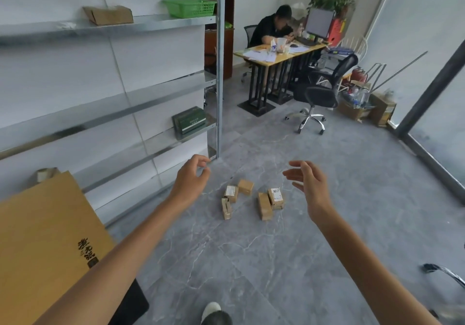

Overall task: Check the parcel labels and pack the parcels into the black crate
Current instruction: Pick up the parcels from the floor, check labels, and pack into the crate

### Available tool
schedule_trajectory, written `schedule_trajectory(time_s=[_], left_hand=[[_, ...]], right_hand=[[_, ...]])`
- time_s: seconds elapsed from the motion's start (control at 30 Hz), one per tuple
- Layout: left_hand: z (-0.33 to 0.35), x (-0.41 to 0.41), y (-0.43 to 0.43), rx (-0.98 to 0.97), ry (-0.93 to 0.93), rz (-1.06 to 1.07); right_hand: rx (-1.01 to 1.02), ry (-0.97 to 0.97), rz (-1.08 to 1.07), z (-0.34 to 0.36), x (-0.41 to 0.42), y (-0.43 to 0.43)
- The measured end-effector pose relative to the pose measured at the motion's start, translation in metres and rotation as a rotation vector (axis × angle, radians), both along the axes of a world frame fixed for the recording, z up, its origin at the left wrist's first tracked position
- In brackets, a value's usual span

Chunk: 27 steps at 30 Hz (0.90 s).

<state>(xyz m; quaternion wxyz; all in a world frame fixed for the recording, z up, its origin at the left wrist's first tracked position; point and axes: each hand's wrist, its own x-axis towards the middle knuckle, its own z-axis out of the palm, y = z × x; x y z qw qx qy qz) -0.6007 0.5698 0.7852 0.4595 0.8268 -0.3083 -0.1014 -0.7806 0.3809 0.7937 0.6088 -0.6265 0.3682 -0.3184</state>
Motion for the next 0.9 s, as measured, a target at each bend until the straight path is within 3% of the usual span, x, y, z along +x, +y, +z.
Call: schedule_trajectory(time_s=[0.5,0.9], left_hand=[[-0.078,0.184,-0.125,0.199,0.237,0.018],[-0.202,0.291,-0.296,0.450,0.572,0.100]], right_hand=[[0.168,0.243,0.128,-0.073,0.188,-0.090],[0.227,0.572,0.307,-0.166,0.353,-0.304]])
